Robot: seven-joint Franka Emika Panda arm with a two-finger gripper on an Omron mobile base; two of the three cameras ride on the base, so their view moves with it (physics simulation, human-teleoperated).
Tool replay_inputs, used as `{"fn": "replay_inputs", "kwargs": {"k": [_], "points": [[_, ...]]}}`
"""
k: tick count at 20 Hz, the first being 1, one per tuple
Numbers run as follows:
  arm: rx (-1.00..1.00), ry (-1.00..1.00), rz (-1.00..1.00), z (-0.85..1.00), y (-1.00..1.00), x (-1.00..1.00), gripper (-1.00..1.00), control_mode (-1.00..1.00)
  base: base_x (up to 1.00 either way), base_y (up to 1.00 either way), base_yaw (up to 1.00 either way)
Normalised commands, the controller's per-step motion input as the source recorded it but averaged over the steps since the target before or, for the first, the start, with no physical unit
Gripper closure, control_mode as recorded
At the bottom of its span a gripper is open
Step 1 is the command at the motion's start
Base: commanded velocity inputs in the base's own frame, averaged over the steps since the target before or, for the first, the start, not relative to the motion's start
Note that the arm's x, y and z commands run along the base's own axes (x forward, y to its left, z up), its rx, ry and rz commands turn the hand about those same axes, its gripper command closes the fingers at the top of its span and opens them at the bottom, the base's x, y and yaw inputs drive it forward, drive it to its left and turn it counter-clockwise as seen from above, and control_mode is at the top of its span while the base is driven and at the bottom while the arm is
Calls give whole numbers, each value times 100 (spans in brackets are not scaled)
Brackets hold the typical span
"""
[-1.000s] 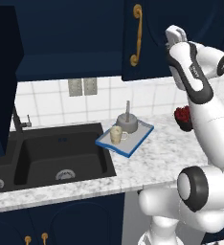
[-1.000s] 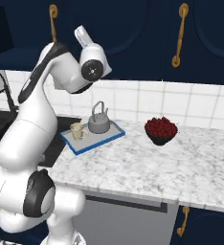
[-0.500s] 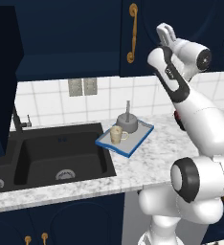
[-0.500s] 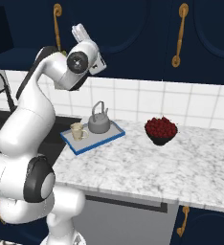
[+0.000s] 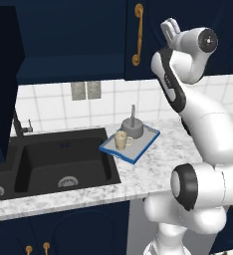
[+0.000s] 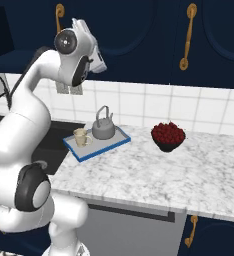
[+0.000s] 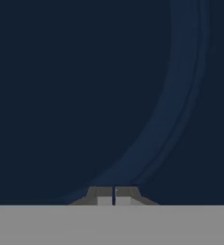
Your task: Pick the kettle from the counter and place it on the tray. Then pick the mug from the cabinet and place it on the tray. Then close the cabinet doors.
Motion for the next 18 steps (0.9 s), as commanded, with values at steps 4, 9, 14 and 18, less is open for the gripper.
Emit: {"fn": "replay_inputs", "kwargs": {"k": [4, 9, 14, 18], "points": [[0, 0, 0, -5, -6, -69, 100, -100, 0, 0, 0], [-5, 0, 5, -4, 0, -86, 100, -100, 0, 0, 0], [-11, -2, 11, -31, 13, -62, 100, -100, 0, 0, 0], [-26, 1, 26, -74, 62, -98, 100, -100, 0, 0, 0]]}}
